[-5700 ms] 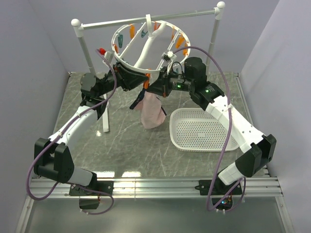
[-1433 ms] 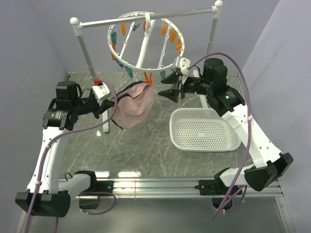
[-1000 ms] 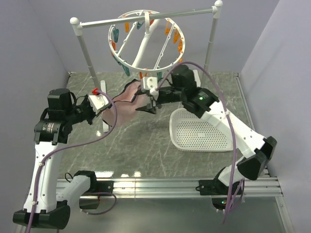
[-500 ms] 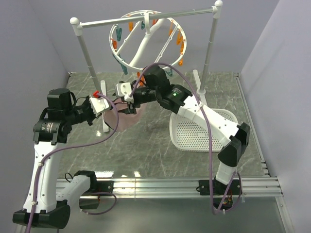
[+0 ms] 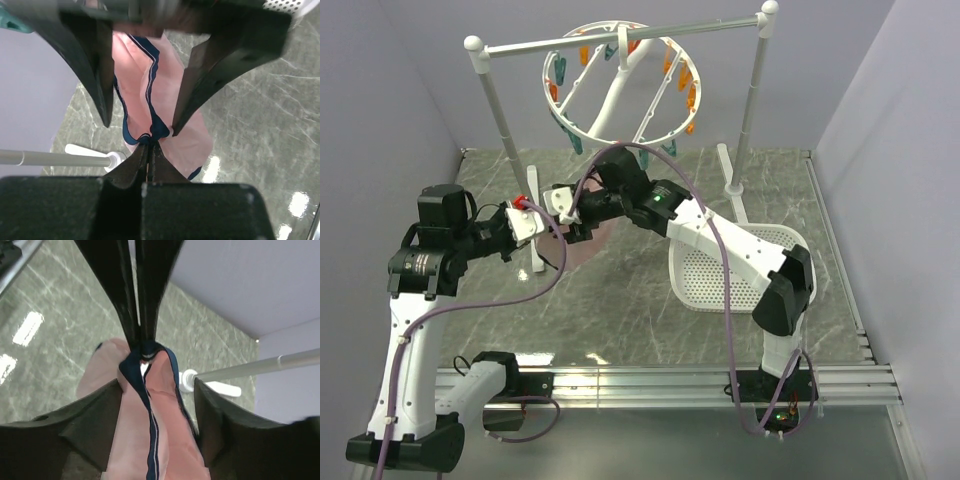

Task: Clip the underwear to the hanger

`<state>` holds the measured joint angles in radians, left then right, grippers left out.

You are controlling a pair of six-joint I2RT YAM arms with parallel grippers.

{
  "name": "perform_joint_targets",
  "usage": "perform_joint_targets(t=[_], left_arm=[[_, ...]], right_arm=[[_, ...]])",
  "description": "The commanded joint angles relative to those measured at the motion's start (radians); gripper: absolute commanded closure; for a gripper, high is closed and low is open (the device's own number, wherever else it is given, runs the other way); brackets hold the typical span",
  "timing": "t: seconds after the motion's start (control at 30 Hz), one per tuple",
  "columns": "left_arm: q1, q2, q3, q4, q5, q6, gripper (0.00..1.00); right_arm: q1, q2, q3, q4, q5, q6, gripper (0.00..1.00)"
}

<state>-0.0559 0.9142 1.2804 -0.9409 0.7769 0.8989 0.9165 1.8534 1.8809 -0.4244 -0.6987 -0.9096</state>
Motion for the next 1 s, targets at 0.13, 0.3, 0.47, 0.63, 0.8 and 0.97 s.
perform_joint_targets(t=[0.13, 0.3, 0.47, 0.63, 0.8, 0.97], left_arm=[[0.001, -0.017, 0.039, -0.018, 0.030, 0.025, 1.00], [0.001, -0.012, 0.034, 0.004, 0.016, -0.028, 0.97], [0.002, -0.021, 0.030, 0.008, -0.002, -0.071, 0.86], [0.002, -0.038, 0.014, 0.046, -0.004, -0.115, 0.62], [0.002, -0.063, -0.010, 0.154, -0.011, -0.175, 0.41], [0.002, -0.092, -0.073, 0.249, 0.015, -0.160, 0.26]], right_arm=[[-0.011, 0.010, 0.044, -0.010, 0.030, -0.032, 0.55], [-0.018, 0.007, 0.058, -0.023, 0.022, -0.022, 0.84], [-0.025, 0.010, 0.095, -0.043, 0.016, 0.005, 0.92], [-0.031, 0.012, 0.103, -0.050, 0.011, 0.021, 1.00], [-0.031, 0.017, 0.116, -0.079, 0.007, 0.029, 1.00], [-0.031, 0.015, 0.119, -0.080, -0.002, 0.061, 1.00]])
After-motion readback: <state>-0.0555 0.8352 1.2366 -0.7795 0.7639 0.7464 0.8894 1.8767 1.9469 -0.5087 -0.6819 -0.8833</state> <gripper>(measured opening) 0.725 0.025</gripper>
